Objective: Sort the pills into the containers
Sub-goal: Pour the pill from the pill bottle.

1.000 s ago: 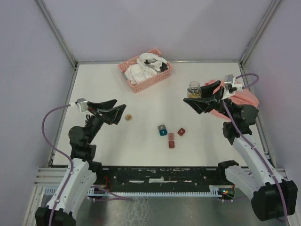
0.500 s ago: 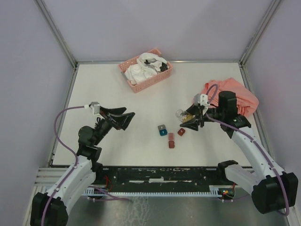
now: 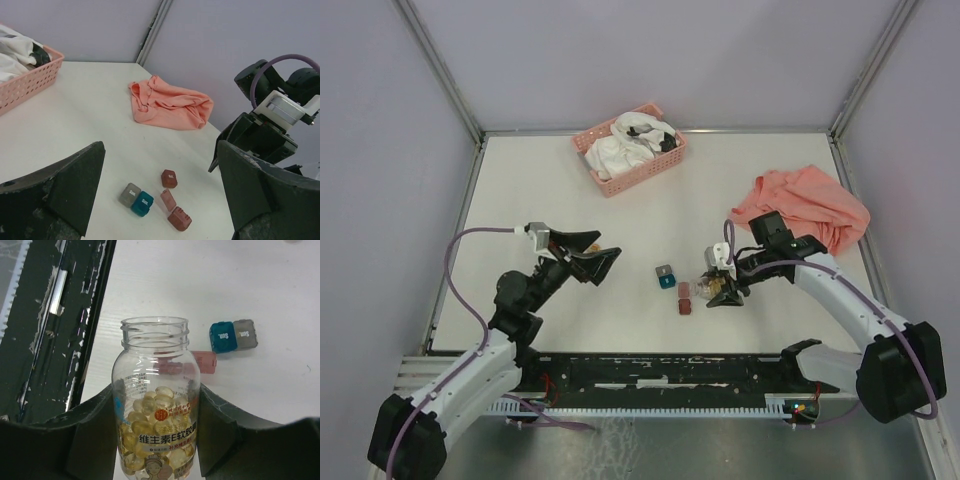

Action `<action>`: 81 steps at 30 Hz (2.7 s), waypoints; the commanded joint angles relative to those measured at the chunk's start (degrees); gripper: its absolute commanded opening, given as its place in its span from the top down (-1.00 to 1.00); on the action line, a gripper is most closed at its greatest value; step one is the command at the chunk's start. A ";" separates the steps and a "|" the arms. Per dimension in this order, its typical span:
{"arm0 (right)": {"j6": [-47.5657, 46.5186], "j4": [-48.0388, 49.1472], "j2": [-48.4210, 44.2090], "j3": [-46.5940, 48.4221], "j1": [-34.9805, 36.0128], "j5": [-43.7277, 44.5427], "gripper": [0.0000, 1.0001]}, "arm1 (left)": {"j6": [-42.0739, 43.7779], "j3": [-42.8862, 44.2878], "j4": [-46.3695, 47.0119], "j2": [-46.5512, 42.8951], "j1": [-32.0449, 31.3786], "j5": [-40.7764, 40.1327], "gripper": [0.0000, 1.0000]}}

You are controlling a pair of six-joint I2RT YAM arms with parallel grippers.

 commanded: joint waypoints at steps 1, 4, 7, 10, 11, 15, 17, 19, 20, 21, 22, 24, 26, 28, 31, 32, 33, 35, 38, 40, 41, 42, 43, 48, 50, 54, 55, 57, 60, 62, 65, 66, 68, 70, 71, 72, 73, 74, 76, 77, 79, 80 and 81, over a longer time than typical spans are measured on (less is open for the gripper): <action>-5.22 -3.32 1.79 2.61 0.33 2.99 0.96 | 6.43 2.02 3.92 4.15 -1.92 -7.87 -0.98; -6.03 -3.54 3.35 2.36 0.31 3.89 0.96 | 8.01 5.26 1.79 7.04 -1.92 -10.52 -0.96; -6.56 -4.13 5.26 2.95 0.41 6.12 0.96 | 11.26 7.38 0.92 7.63 -1.86 -10.45 -0.93; -6.75 -5.11 6.55 3.70 0.40 8.51 0.96 | 12.93 6.51 1.22 6.76 -1.89 -10.87 -0.93; -6.62 -5.17 6.93 3.81 0.42 9.04 0.96 | 12.79 5.46 2.16 5.98 -1.90 -10.95 -0.93; -5.38 -5.36 9.46 4.52 0.76 10.70 0.96 | 12.21 2.42 4.71 3.19 -1.92 -12.31 -0.94; -4.88 -5.68 11.02 5.04 1.41 11.68 0.96 | 12.00 2.38 4.79 3.10 -1.85 -12.44 -0.94; -4.55 -5.74 12.05 5.32 2.46 13.13 0.96 | 12.29 3.46 4.51 4.10 -1.91 -12.88 -0.94; -4.48 -5.66 12.47 5.41 3.17 13.91 0.96 | 12.70 4.17 4.04 4.84 -1.93 -13.53 -0.94; -4.37 -5.51 12.67 5.47 3.79 14.69 0.97 | 12.97 5.10 3.36 5.64 -1.88 -14.67 -0.94; -4.09 -5.26 12.93 5.45 4.25 15.27 0.97 | 13.14 6.00 2.38 6.36 -1.92 -16.05 -0.94; -3.55 -4.88 13.35 5.52 4.99 16.10 0.96 | 13.37 7.50 -0.20 7.26 -1.93 -17.94 -0.93; -3.09 -4.59 13.77 5.54 5.57 17.10 0.96 | 13.10 7.45 -0.57 7.42 -1.88 -19.01 -0.93; -2.77 -4.43 14.39 5.68 6.11 18.34 0.97 | 12.86 6.44 0.28 6.60 -1.92 -19.48 -0.94; -1.49 -3.62 15.07 5.91 7.09 20.31 0.96 | 12.61 4.68 1.51 4.96 -1.92 -20.05 -0.95; -1.11 -3.38 15.18 5.95 7.37 20.65 0.96 | 12.55 4.21 1.86 4.53 -1.87 -20.27 -0.95; -0.83 -3.19 15.35 6.00 7.63 20.98 0.96 | 12.43 3.82 2.14 4.22 -1.92 -20.46 -0.96; -0.15 -2.83 15.88 6.12 8.16 21.66 0.96 | 12.25 3.34 2.54 3.78 -1.86 -20.83 -0.96; 0.76 -2.40 16.74 6.27 8.87 22.87 0.96 | 12.24 3.21 2.70 3.76 -1.91 -20.79 -0.96; 1.36 -2.04 17.20 6.33 9.39 23.68 0.96 | 12.24 3.28 2.67 3.72 -1.86 -20.75 -0.96; 1.75 -1.88 17.56 6.43 9.67 24.09 0.96 | 12.24 3.12 2.67 3.72 -1.91 -20.79 -0.96; 2.07 -1.77 17.80 6.55 9.90 24.41 0.96 | 12.24 3.04 2.75 3.72 -1.85 -20.79 -0.96; 2.40 -1.68 18.06 6.61 10.15 24.86 0.96 | 12.24 2.95 2.85 3.58 -1.87 -20.81 -0.96; 3.56 -1.38 18.97 7.02 10.82 26.37 0.96 | 12.16 2.36 3.27 2.91 -1.89 -20.87 -0.96; 3.93 -1.19 19.29 7.14 11.03 26.66 0.96 | 12.20 2.23 3.39 2.76 -1.87 -20.88 -0.96; 4.91 -0.95 20.31 7.51 11.52 28.10 0.96 | 12.11 1.97 3.51 2.61 -1.91 -20.88 -0.96; 5.05 -1.02 20.62 7.59 11.74 28.47 0.96 | 12.14 1.96 3.49 2.63 -1.92 -20.95 -0.96; 5.19 -1.13 21.00 7.69 12.00 28.99 0.96 | 12.15 1.96 3.55 2.50 -1.92 -20.88 -0.96; 5.47 -1.22 21.41 7.95 12.48 29.78 0.96 | 12.15 1.87 3.63 2.44 -1.91 -20.89 -0.96; 5.82 -1.28 21.71 8.14 12.83 30.31 0.96 | 12.15 1.78 3.64 2.38 -1.86 -20.89 -0.96; 6.15 -1.63 22.04 8.56 13.29 31.17 0.96 | 12.15 1.74 3.64 2.30 -1.91 -20.89 -0.96; 6.20 -1.80 22.14 8.70 13.45 31.35 0.96 | 12.14 1.70 3.74 2.26 -1.92 -20.92 -0.96; 6.37 -2.01 22.19 8.90 13.86 31.72 0.96 | 12.15 1.70 3.75 2.17 -1.86 -20.88 -0.96; 6.54 -2.09 22.19 8.98 14.19 32.27 0.96 | 12.17 1.70 3.73 2.15 -1.86 -20.88 -0.96; 6.62 -2.16 22.22 9.08 14.43 32.55 0.96 | 12.15 1.70 3.73 2.14 -1.91 -20.89 -0.96; 6.79 -2.20 22.24 9.18 14.61 32.77 0.96 | 12.15 1.70 3.73 2.18 -1.92 -20.92 -0.96; 6.82 -2.29 22.25 9.27 14.77 33.03 0.96 | 12.17 1.70 3.68 2.17 -1.90 -20.88 -0.96; 6.85 -2.27 22.28 9.30 14.97 33.26 0.96 | 12.15 1.70 3.72 2.20 -1.90 -20.88 -0.96; 7.05 -2.40 22.39 9.41 15.15 33.51 0.96 | 12.15 1.69 3.70 2.21 -1.89 -20.88 -0.97; 7.06 -2.48 22.44 9.45 15.20 33.62 0.96 | 12.11 1.70 3.72 2.22 -1.89 -20.92 -0.96; 7.08 -2.49 22.52 9.43 15.44 33.85 0.96 | 12.20 1.67 3.73 2.23 -1.90 -20.89 -0.96; 7.15 -2.45 22.55 9.45 15.44 34.00 0.96 | 12.15 1.69 3.71 2.27 -1.88 -20.92 -0.96; 7.21 -2.46 22.55 9.53 15.52 34.14 0.97 | 12.15 1.70 3.72 2.28 -1.88 -20.94 -0.96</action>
